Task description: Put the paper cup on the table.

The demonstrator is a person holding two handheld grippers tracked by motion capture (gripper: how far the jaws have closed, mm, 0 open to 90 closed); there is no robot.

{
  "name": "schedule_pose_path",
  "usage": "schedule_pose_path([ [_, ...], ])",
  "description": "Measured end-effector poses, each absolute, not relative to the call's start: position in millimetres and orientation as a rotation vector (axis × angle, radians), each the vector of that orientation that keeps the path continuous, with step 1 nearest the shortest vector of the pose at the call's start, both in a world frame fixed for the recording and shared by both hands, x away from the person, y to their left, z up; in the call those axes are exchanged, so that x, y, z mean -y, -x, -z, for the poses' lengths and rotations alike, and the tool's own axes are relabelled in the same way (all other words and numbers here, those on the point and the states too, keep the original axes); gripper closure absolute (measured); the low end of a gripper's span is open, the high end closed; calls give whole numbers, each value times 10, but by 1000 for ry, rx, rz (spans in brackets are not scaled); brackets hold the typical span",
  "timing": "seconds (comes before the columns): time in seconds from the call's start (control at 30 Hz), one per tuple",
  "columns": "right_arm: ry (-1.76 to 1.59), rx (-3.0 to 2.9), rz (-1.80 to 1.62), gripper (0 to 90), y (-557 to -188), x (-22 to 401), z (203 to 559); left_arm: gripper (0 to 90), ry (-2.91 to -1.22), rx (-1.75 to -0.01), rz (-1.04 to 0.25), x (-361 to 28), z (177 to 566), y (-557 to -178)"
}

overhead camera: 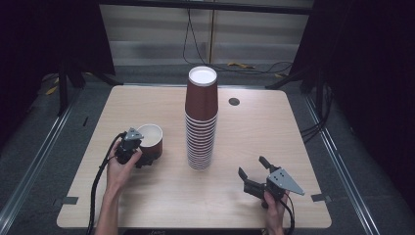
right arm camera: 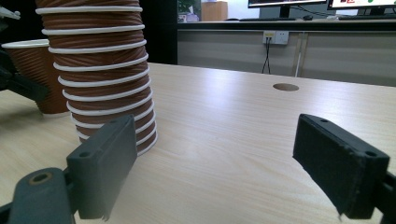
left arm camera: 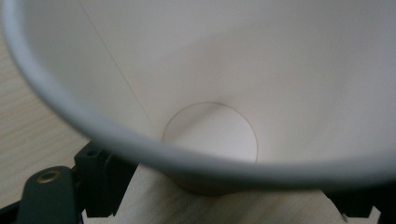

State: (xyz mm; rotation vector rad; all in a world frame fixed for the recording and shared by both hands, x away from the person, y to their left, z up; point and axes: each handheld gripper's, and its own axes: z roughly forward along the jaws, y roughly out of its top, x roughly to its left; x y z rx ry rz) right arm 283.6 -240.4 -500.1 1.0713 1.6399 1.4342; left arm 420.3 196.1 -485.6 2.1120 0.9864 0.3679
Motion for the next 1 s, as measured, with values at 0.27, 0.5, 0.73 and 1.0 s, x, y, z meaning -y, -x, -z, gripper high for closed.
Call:
schedule_pose_path([
  [0.27, -1077, -1637, -1432, 131, -2834, 2403, 5001, 160, -2047, -993, -477, -1983, 4852, -3955],
  [0.5, -1076, -1634, -1421, 131, -2828, 2400, 5000, 162, -1980, -1003, -542, -2023, 4834, -3735],
  [0.73, -1066, -1638, -1416, 131, -2823, 2382, 5001, 159, -1879, -950, -576, -1985, 4828, -3466],
  [1.0, -1052, -1635, -1416, 132, -2798, 2381, 5002, 156, -1797, -899, -587, -1921, 4826, -3252],
])
